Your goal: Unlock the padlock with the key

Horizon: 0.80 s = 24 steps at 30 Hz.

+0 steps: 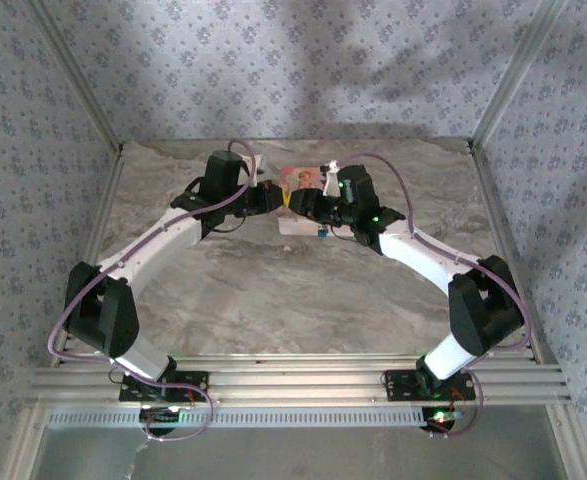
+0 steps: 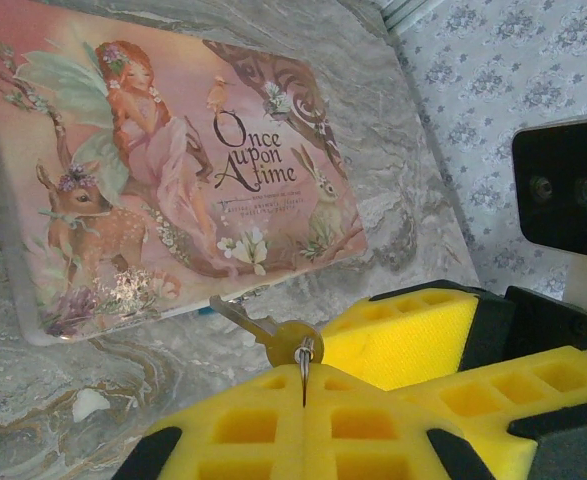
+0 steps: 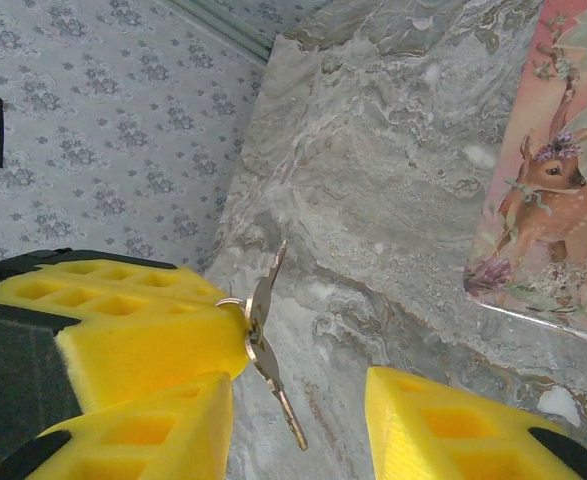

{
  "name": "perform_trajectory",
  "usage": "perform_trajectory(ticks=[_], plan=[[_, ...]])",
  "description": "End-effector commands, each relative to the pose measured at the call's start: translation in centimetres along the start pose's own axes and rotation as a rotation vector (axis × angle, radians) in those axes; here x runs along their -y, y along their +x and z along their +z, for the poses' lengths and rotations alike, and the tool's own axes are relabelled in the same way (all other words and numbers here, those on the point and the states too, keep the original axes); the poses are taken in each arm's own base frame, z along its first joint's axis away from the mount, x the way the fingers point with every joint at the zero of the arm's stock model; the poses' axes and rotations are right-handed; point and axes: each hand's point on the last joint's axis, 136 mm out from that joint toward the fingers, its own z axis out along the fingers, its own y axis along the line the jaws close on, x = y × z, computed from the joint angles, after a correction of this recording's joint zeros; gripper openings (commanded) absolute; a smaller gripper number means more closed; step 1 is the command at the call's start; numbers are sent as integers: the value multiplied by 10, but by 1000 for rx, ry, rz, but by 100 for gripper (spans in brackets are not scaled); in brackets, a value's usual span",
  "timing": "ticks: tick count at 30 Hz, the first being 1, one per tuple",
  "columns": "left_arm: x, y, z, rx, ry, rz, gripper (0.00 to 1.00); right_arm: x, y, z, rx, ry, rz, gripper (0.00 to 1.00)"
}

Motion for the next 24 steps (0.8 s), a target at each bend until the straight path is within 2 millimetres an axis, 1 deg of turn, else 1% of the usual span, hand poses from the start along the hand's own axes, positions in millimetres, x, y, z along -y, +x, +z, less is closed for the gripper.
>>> perform_trajectory(ticks=[1, 9, 11, 12, 13, 15, 16, 19, 24], plan=[[20, -9, -14, 27, 40, 18, 0, -8, -3, 2, 4, -14, -34, 40], [23, -9, -15, 23, 51, 17, 0, -10, -4, 5, -1, -20, -53, 38], [23, -8, -15, 23, 49, 16, 0, -10, -3, 6, -1, -19, -63, 35], [23, -8, -16, 24, 47, 17, 0, -9, -2, 6, 0, -18, -66, 32], [22, -8, -16, 27, 45, 15, 0, -9, -1, 6, -1, -19, -72, 26], [22, -8, -16, 29, 46, 14, 0, -7, 0, 5, 3, -18, -87, 11], [22, -8, -17, 30, 48, 16, 0, -7, 0, 4, 5, -18, -104, 1], [22, -8, -17, 31, 46, 24, 0, -10, -1, -2, 4, -17, -161, 0], [18, -4, -20, 35, 44, 46, 0, -15, -7, -17, -15, 35, -294, 0]])
